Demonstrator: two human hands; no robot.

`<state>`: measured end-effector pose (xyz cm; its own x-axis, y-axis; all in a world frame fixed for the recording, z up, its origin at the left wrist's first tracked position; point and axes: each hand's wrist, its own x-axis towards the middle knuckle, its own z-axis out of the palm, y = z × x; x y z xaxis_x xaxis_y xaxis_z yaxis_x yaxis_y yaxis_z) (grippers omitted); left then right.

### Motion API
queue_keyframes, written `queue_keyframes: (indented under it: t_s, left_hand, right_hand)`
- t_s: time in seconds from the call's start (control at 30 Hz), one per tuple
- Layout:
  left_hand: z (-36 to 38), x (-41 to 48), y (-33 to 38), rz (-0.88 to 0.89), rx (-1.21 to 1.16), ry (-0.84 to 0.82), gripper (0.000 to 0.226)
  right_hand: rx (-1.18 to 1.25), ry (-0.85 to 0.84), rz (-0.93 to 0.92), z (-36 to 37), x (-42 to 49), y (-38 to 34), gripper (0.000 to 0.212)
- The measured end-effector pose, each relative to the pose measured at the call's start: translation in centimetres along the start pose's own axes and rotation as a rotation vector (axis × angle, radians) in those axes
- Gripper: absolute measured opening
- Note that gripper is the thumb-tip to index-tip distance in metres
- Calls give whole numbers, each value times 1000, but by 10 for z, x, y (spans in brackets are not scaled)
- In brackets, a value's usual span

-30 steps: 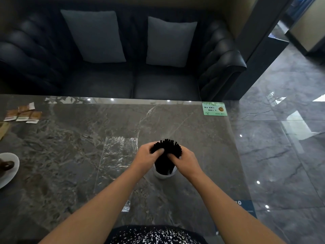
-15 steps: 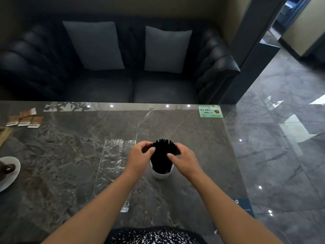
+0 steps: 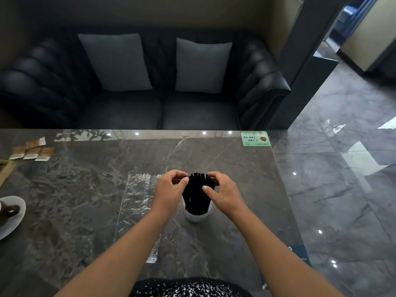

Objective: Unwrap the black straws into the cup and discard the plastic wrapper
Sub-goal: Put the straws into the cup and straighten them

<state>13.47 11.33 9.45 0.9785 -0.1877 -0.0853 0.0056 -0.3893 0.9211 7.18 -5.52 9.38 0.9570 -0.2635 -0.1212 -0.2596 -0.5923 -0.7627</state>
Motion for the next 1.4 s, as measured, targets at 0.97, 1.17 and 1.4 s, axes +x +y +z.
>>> queue_keyframes:
  t_s: [0.97, 1.17, 1.4]
  left_hand:
    - [-81, -1, 126, 248, -505, 0, 10]
    - [-87, -16, 91, 116, -472, 32, 12]
    - [-72, -56, 36, 187, -52, 11, 19]
  right_hand:
    - [695, -73, -25, -62, -49, -79, 16]
    - [920, 72, -6, -90, -51, -77, 8]
    - [1061, 120, 30, -90, -41, -94, 12]
